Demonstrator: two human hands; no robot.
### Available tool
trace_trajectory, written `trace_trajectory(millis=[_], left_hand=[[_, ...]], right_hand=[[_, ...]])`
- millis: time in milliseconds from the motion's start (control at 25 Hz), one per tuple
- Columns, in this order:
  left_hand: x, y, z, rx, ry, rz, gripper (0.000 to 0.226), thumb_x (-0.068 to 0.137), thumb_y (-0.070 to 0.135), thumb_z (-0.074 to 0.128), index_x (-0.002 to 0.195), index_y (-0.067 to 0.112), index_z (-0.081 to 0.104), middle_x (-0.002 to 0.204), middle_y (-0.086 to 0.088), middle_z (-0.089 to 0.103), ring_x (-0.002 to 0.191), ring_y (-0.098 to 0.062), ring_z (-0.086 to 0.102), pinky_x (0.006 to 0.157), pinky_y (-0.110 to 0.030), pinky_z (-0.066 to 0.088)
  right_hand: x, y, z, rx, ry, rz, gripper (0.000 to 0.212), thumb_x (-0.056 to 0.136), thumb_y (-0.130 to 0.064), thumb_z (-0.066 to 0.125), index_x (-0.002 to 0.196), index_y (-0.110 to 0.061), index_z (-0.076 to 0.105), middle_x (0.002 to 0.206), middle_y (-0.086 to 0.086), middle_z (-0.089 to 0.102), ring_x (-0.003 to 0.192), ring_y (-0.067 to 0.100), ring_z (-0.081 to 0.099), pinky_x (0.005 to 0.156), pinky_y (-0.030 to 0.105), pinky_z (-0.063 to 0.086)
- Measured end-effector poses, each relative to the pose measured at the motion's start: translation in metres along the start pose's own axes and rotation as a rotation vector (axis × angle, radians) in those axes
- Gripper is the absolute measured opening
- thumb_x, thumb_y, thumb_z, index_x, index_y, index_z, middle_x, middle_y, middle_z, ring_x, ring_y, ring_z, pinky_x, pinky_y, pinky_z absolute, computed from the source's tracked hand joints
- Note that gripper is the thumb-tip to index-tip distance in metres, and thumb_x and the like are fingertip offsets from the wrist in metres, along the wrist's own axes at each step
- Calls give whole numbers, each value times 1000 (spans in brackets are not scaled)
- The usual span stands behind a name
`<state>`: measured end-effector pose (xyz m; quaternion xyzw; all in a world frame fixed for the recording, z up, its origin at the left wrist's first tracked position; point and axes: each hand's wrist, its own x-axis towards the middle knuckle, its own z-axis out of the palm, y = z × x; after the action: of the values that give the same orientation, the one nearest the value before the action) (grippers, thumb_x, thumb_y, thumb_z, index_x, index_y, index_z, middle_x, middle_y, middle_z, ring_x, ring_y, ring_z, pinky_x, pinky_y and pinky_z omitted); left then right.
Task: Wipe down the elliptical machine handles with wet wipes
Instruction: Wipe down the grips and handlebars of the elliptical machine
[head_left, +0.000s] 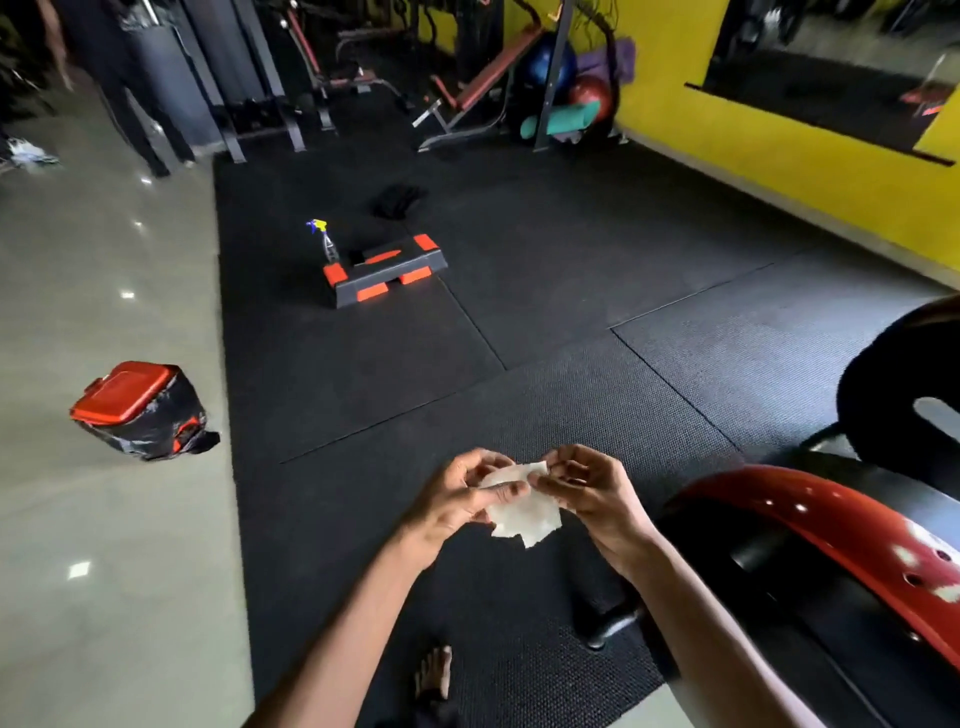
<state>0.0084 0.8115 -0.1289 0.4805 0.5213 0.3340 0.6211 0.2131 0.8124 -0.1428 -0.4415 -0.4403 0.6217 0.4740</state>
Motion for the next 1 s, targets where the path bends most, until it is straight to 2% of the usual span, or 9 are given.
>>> trace_trajectory(millis=[120, 200, 280, 440, 560, 640, 760, 880, 1000], left_hand=[[67, 39, -38, 114, -150, 77, 27, 84, 8, 83, 106, -2, 71, 90, -4, 68, 82, -14, 61, 72, -31, 50], [110, 65, -54, 170, -209, 147, 16, 80, 3, 83, 90, 3, 72, 78, 0, 66, 72, -7, 57, 63, -24, 46], [159, 87, -63, 231, -223, 195, 18, 82, 1, 83, 78, 11, 68, 67, 7, 62, 62, -2, 51, 57, -19, 40], [245, 117, -47, 197, -237, 245, 29, 82, 7, 84, 72, 15, 59, 58, 15, 55, 56, 0, 46, 53, -18, 38], [315, 132, -29, 72, -325, 132, 42, 66, 36, 90, 91, 17, 63, 76, 7, 73, 69, -10, 64, 62, -26, 51], [372, 145, -14, 135, -441, 109, 52, 65, 42, 88, 110, 31, 65, 95, -5, 79, 83, -22, 72, 70, -36, 56], [448, 172, 24, 185, -538, 187, 39, 83, 18, 80, 117, 32, 68, 99, -10, 79, 87, -23, 73, 74, -43, 60], [500, 203, 68, 158, -497, 267, 28, 86, -8, 74, 97, 16, 79, 96, -8, 80, 88, -17, 74, 87, -42, 57], [548, 230, 113, 118, -610, 210, 30, 80, 1, 80, 110, 5, 77, 110, -13, 78, 101, -25, 74, 93, -46, 59]], right_hand=[[58, -17, 17, 9, 87, -24, 22, 80, 0, 83, 95, -1, 67, 77, 3, 65, 73, 13, 62, 68, 22, 52], [91, -31, 20, -21, 170, -58, 18, 82, 3, 81, 95, 0, 68, 76, 0, 68, 70, 10, 62, 66, 19, 50], [122, -43, 14, -19, 259, -69, 16, 85, 4, 78, 98, -1, 70, 78, 0, 73, 69, 8, 65, 65, 19, 50], [179, -62, -7, 31, 350, -77, 44, 77, -8, 86, 117, -7, 66, 92, 10, 78, 80, 20, 73, 69, 32, 60], [224, -69, -44, 78, 441, -129, 51, 74, -7, 86, 119, -3, 63, 91, 17, 76, 74, 23, 71, 62, 30, 58], [258, -79, -77, 62, 520, -170, 48, 74, -11, 82, 117, -2, 63, 88, 18, 73, 73, 23, 67, 61, 29, 55], [307, -98, -133, 53, 641, -202, 47, 76, -19, 81, 119, -10, 63, 97, 21, 76, 83, 30, 70, 67, 34, 58], [344, -120, -179, 36, 707, -250, 56, 72, -28, 89, 122, -22, 64, 106, 19, 76, 95, 32, 74, 81, 43, 60], [365, -138, -225, -39, 789, -313, 56, 81, -18, 89, 129, -24, 62, 112, 10, 75, 96, 23, 74, 78, 35, 59]])
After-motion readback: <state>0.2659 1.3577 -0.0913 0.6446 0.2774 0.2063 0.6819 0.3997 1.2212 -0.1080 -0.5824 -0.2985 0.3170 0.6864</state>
